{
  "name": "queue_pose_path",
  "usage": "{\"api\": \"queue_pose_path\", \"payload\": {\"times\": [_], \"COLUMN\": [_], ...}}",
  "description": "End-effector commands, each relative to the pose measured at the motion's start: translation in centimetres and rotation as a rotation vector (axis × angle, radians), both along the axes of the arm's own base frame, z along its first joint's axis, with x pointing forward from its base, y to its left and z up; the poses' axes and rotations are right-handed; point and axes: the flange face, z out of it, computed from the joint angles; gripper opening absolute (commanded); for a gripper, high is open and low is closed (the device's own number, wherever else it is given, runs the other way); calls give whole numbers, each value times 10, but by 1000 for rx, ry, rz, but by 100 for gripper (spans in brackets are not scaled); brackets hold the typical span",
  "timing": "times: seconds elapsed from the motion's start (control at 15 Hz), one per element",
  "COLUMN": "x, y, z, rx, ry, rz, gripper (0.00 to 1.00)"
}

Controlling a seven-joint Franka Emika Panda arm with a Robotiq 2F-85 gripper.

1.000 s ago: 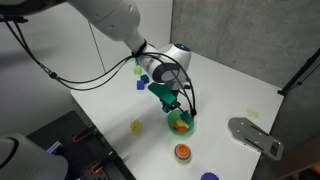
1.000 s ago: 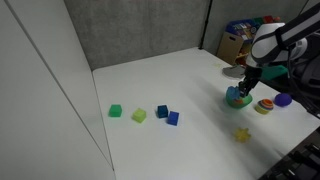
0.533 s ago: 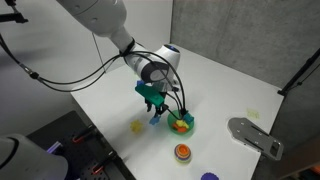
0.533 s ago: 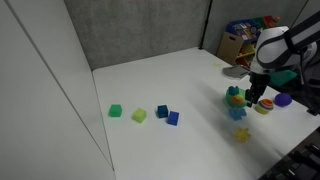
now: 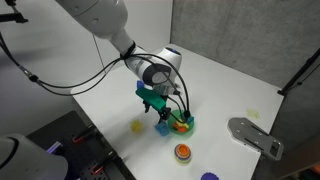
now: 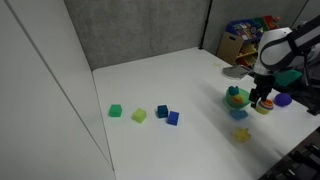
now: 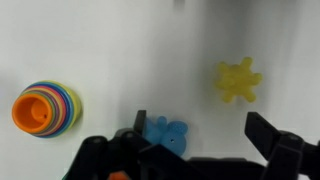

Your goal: Take the light blue toy out of the bowl

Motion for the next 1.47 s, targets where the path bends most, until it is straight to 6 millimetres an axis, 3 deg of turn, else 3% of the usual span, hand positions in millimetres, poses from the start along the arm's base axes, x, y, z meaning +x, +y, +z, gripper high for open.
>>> {"api": "queue_pose_path", "payload": {"times": [0.0, 0.2, 0.47, 1.4], "x": [1, 1, 0, -45], "y": [2, 4, 10, -2], "z": [20, 39, 82, 267], "rx": [-28, -48, -91, -86], "ry": [23, 23, -26, -262], "rz": [-10, -31, -42, -144], "gripper": [100, 100, 100, 100]}}
